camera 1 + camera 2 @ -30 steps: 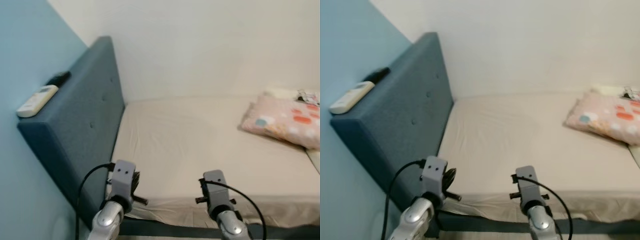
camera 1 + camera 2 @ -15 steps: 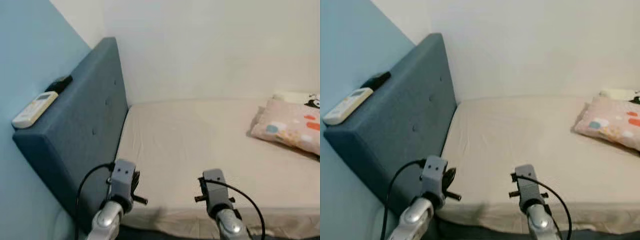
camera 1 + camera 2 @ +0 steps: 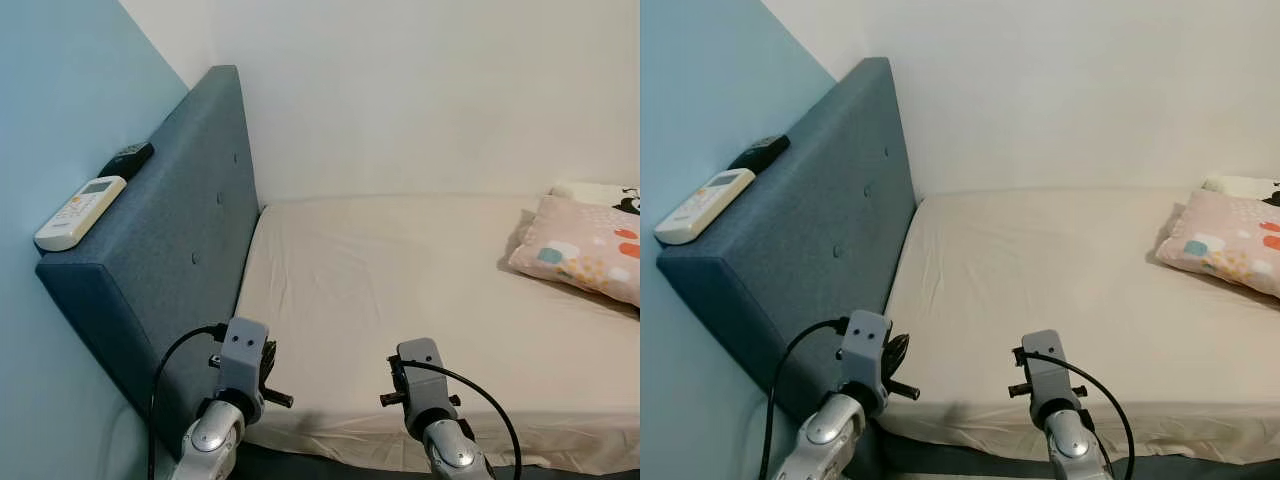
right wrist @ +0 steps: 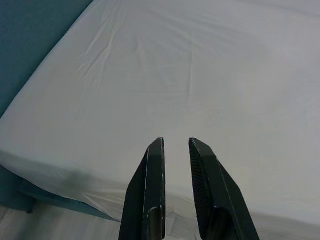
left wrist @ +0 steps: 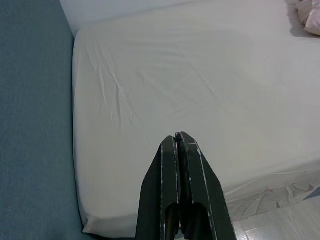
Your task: Clean up the room
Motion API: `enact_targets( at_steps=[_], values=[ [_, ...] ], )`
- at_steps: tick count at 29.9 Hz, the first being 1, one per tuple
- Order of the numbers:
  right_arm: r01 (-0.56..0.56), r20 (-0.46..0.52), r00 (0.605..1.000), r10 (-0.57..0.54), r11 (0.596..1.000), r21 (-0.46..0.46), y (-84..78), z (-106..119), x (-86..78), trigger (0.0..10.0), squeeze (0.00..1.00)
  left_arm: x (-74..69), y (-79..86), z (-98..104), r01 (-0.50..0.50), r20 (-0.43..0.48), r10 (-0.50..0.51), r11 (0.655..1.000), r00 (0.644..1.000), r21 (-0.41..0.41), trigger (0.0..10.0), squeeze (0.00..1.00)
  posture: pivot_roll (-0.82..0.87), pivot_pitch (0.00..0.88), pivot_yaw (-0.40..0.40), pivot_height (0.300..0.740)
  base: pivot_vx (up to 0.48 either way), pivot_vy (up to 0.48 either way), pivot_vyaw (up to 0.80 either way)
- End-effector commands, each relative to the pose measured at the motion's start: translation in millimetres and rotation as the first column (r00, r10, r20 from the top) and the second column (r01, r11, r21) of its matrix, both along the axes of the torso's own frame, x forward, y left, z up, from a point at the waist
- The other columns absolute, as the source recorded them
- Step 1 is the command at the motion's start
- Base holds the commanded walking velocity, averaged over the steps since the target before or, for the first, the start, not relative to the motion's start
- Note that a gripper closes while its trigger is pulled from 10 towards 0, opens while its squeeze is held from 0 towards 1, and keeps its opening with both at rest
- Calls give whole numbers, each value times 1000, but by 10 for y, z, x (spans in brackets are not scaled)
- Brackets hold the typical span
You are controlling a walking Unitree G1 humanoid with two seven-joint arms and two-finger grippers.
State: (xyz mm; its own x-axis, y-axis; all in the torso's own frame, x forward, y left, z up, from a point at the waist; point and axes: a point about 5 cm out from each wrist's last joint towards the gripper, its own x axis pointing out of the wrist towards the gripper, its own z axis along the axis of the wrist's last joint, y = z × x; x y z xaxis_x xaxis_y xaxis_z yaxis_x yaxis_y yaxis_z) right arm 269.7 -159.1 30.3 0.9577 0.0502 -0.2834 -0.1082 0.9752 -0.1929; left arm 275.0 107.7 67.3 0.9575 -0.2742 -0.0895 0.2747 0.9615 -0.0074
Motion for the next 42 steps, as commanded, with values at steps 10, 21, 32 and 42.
enact_targets(
  at_steps=[10, 21, 32, 42],
  values=[
    [2, -5, 1000, -2, 1000, 2, 15, -7, -8, 10000, 0, -27, 66, -63, -23, -21, 24, 999, 1000, 30, 10000, 0, -19, 59, 31, 740, 0, 0, 0],
    [8, -6, 1000, -8, 1000, 5, 24, -10, -10, 10000, 0, -17, 34, -51, -3, -11, 4, 998, 1000, 55, 10000, 0, -20, 67, 38, 740, 0, -209, 0],
    [11, -7, 1000, -11, 1000, 4, 14, -14, -17, 10000, 0, -20, 30, -49, -2, -10, 3, 999, 1000, 53, 10000, 0, -20, 65, 37, 740, 0, -341, 0],
    [14, -8, 1000, -14, 1000, 4, 8, -14, -18, 10000, 0, -19, 32, -50, -1, -11, 2, 999, 1000, 53, 10000, 0, -19, 67, 40, 740, 0, -343, 0]
  ],
)
